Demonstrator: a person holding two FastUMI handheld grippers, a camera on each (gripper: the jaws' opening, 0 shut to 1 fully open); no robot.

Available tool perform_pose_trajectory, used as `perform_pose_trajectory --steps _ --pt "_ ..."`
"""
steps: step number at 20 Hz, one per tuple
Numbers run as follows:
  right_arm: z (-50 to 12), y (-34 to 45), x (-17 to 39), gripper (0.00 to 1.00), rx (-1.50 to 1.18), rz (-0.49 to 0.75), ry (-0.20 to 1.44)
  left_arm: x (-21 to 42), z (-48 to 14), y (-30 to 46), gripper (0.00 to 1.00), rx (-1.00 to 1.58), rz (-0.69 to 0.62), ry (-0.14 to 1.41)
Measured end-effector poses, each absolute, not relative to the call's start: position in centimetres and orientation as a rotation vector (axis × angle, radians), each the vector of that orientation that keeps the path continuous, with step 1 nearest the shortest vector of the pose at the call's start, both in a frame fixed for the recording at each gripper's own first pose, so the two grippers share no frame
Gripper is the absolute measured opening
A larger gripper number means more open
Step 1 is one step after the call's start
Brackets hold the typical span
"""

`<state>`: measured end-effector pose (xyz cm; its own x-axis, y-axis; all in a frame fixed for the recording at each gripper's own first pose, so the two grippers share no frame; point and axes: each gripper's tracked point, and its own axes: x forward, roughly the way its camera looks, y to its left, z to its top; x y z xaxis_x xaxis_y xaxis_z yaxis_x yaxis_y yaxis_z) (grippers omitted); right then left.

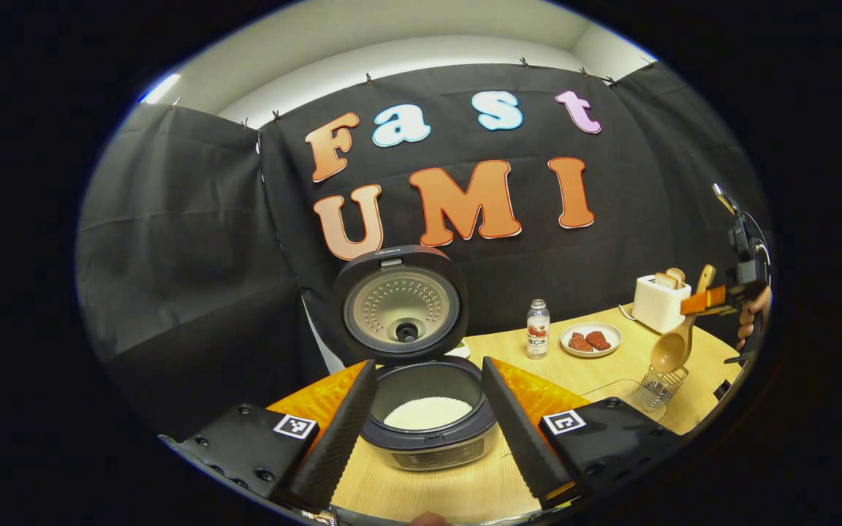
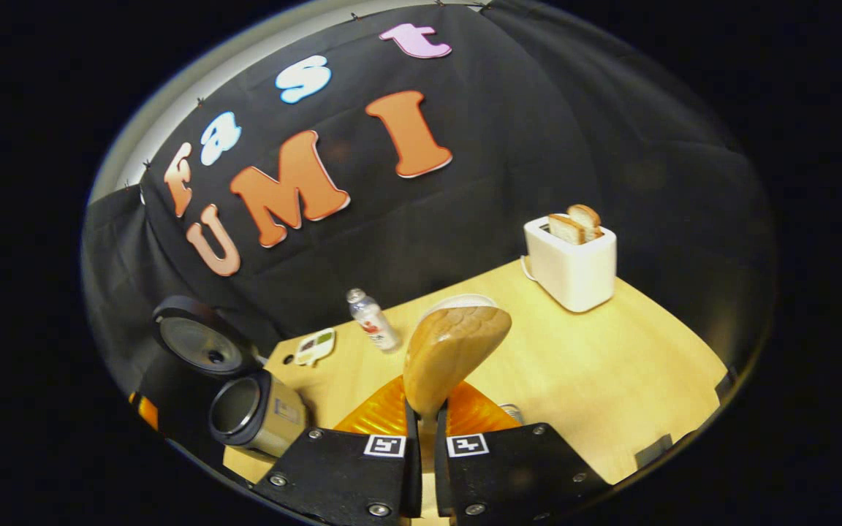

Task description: Close the left gripper, press the button to open the rice cooker; take a wooden spoon from the chopstick holder with the right hand, scoop a spoonful of rice and pour it into the rice cooker, then put the wooden spoon back into the chopstick holder.

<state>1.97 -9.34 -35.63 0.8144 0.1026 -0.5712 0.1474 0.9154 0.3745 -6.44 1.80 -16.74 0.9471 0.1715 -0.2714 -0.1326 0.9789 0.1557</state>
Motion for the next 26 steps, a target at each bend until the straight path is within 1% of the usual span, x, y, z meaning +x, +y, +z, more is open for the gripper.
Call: perform_pose_trajectory --steps 2,5,6,7,8,9,10,12,15,16,18,20,21,22,23,24,25,26 --pt "-36.7 -10.6 2.0 0.07 0.424 -0.046 0.629 -6.0 -16.0 2.7 0.89 0.130 0.185 0.288" --pt "-39.7 -12.3 2.4 0.07 0.342 -0.080 0.661 -5.3 -15.0 5.1 0.89 0.123 0.247 0.282" --pt "-39.6 -12.4 2.4 0.07 0.325 -0.084 0.670 -5.0 -14.4 6.1 0.97 0.112 0.273 0.276" --pt "-40.1 -12.0 2.2 0.07 0.341 -0.072 0.687 -4.9 -13.9 7.1 0.97 0.102 0.295 0.266" --pt "-40.6 -11.6 2.2 0.06 0.355 -0.067 0.703 -4.5 -13.1 8.2 1.00 0.092 0.314 0.253" --pt "-41.2 -11.4 2.1 0.07 0.356 -0.065 0.717 -4.0 -12.4 9.2 0.97 0.076 0.325 0.248" --pt "-42.1 -11.2 2.0 0.07 0.348 -0.067 0.731 -3.5 -11.6 10.3 0.89 0.056 0.336 0.250" --pt "-43.0 -11.1 1.8 0.07 0.327 -0.070 0.755 -2.2 -9.9 12.3 0.89 -0.006 0.339 0.247" --pt "-43.5 -10.8 0.8 0.10 0.342 -0.067 0.798 0.4 -6.7 14.1 0.89 -0.050 0.324 0.227" --pt "-43.8 -10.8 0.4 0.11 0.347 -0.071 0.822 1.6 -6.2 14.3 0.89 -0.047 0.311 0.237" --pt "-43.4 -10.9 0.0 0.16 0.359 -0.075 0.835 4.8 -5.3 13.1 0.88 -0.111 0.249 0.247" --pt "-42.2 -11.8 -0.2 0.21 0.338 -0.094 0.830 8.4 -5.4 12.5 0.89 -0.164 0.195 0.299" --pt "-41.1 -12.0 -0.3 0.30 0.325 -0.096 0.821 10.6 -5.6 12.7 0.89 -0.167 0.174 0.336" --pt "-39.9 -12.1 -0.5 0.36 0.308 -0.091 0.809 12.8 -5.7 13.1 0.89 -0.163 0.175 0.369" --pt "-38.7 -12.3 -0.5 0.50 0.287 -0.086 0.793 14.8 -6.1 13.4 0.89 -0.154 0.168 0.413" --pt "-37.4 -12.5 -0.5 0.54 0.263 -0.084 0.772 16.8 -6.3 13.6 0.89 -0.155 0.168 0.435" --pt "-36.0 -12.7 -0.5 0.64 0.238 -0.082 0.751 18.8 -6.5 13.7 0.89 -0.147 0.147 0.478" --pt "-35.0 -12.5 -0.5 0.69 0.224 -0.079 0.736 20.2 -7.4 13.8 0.89 -0.134 0.149 0.522"
